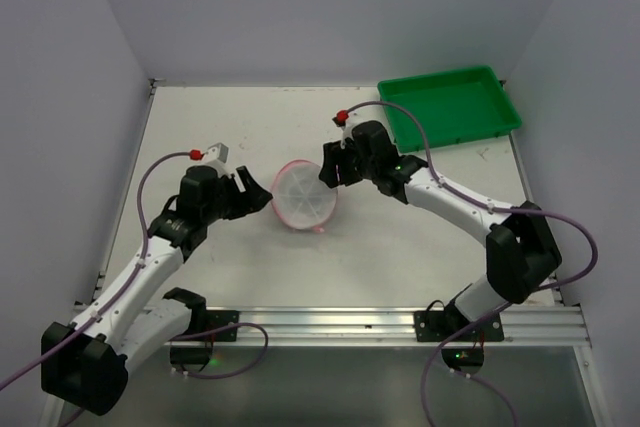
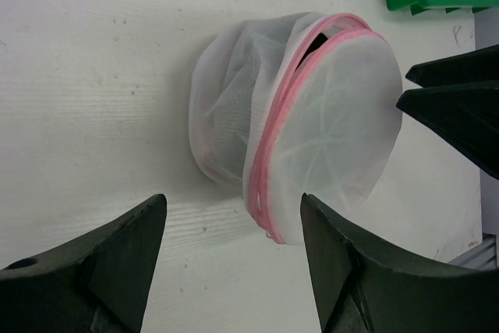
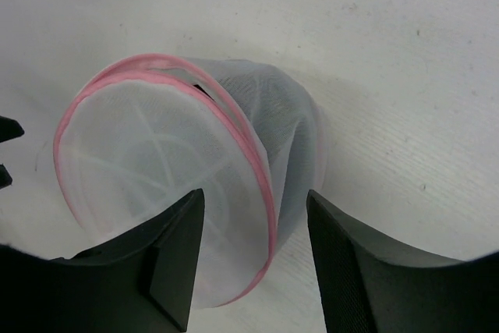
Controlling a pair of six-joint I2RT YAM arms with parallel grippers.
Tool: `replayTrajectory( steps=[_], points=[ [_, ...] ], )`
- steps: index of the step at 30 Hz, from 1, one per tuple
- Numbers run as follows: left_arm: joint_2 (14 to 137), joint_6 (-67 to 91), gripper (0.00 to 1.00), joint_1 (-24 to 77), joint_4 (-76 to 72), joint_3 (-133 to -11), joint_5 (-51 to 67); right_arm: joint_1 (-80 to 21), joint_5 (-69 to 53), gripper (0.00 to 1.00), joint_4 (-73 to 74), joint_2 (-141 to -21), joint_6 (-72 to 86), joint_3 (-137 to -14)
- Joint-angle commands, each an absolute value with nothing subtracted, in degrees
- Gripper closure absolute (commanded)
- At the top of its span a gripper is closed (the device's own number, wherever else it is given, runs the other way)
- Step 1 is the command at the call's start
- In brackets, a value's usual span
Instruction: Unzip the laundry bag and remove the bra
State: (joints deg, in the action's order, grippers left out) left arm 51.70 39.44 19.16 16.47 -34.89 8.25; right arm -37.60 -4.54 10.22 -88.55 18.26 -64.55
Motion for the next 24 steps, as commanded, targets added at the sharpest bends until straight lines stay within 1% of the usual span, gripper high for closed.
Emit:
replayTrajectory(
  steps=[1, 2, 5, 6, 9, 10, 12, 13, 18, 24],
  points=[
    [51.9, 36.7, 0.27, 18.2, 17.9, -38.0, 7.2, -37.7, -9.9, 0.44, 5.5, -91.3, 14.4, -67.5],
    [51.9, 36.5, 0.27, 17.9, 18.2, -38.3, 7.3, -37.8, -10.7, 0.44, 5.3, -91.8, 14.3, -67.8],
    [52.0, 35.9, 0.27, 17.5, 18.9, -38.8, 7.4, -37.8, -11.2, 0.51, 5.2, -93.6, 14.2, -68.9],
    [52.1, 35.6, 0.27, 17.4, 19.1, -38.8, 7.5, -37.8, -10.8, 0.59, 5.2, -93.8, 14.1, -69.1],
    [52.3, 35.3, 0.27, 17.2, 19.4, -39.3, 7.6, -37.8, -10.1, 0.77, 5.2, -93.4, 13.4, -69.3],
    [52.4, 35.1, 0.27, 17.1, 19.7, -39.5, 7.6, -37.7, -9.0, 0.88, 5.1, -92.9, 13.3, -69.1],
    [52.5, 34.8, 0.27, 17.0, 19.9, -39.6, 7.6, -37.8, -7.8, 0.97, 5.4, -90.8, 12.6, -68.6],
    [52.6, 34.5, 0.27, 16.9, 20.0, -39.8, 7.6, -37.8, -6.6, 1.00, 5.5, -89.8, 12.3, -68.0],
    [53.0, 34.4, 0.27, 16.3, 20.1, -40.3, 8.1, -38.1, -5.3, 1.00, 5.7, -82.5, 10.0, -65.0],
    [53.5, 34.6, 0.27, 16.1, 19.9, -40.4, 8.8, -40.0, -8.0, 1.00, 5.0, -76.3, 6.2, -60.1]
  ],
)
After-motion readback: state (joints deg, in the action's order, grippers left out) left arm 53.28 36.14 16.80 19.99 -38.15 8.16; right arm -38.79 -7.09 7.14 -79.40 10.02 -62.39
